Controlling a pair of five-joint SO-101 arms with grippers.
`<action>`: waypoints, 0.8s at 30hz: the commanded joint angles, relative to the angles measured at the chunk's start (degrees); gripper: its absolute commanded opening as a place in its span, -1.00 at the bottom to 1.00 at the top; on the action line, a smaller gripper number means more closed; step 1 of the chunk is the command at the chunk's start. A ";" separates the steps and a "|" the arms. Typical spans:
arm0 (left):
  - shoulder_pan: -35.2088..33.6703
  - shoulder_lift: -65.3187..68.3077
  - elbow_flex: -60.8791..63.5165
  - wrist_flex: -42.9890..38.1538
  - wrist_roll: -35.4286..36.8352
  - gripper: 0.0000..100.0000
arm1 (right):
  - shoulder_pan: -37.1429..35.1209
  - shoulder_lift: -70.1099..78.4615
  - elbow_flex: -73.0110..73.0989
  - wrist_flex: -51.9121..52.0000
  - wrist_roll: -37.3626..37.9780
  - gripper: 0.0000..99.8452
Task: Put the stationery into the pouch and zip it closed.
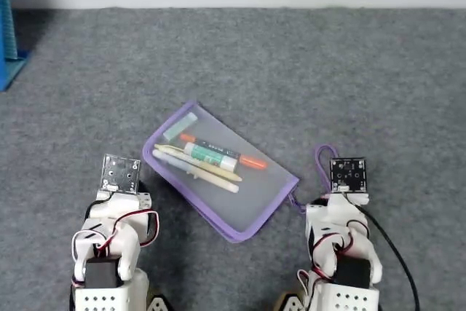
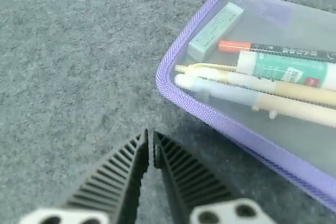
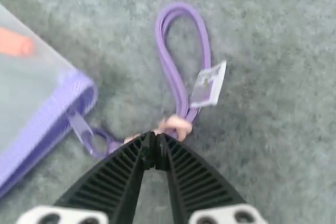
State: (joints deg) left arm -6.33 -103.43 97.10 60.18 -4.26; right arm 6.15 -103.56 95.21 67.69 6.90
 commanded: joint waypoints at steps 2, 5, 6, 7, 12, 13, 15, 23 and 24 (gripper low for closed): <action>0.09 -0.62 -0.57 2.11 -0.70 -0.97 | 0.31 -0.48 1.14 4.00 -0.35 -0.98; 0.00 -0.62 -0.57 6.07 -0.70 -0.97 | 0.31 -0.48 1.14 6.55 -0.09 -0.98; 0.00 -0.62 -0.57 7.21 -0.70 -0.97 | 0.31 -0.48 1.14 7.43 0.00 -0.98; -0.18 -0.62 -0.57 8.35 -0.70 -0.97 | 0.31 -0.48 1.14 7.43 0.00 -0.98; -0.35 -0.62 -0.57 11.87 -0.53 -0.97 | 0.31 -0.48 1.14 7.34 0.00 -0.98; -0.79 -0.62 -0.57 11.87 -0.62 -0.97 | 0.31 -0.48 1.14 7.34 0.00 -0.98; -3.96 -0.62 -0.57 11.87 -0.70 -0.97 | 0.31 -0.48 1.14 7.34 0.00 -0.98; -13.01 -0.79 -0.57 10.73 -0.44 -0.97 | 0.31 -0.48 1.14 7.34 0.00 -0.98; -13.01 -0.70 -0.57 10.55 -0.44 -0.97 | 0.31 -0.48 1.14 7.34 0.00 -0.98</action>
State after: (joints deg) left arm -18.46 -103.43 97.10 71.69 -4.26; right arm 5.98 -103.56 95.21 74.81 6.90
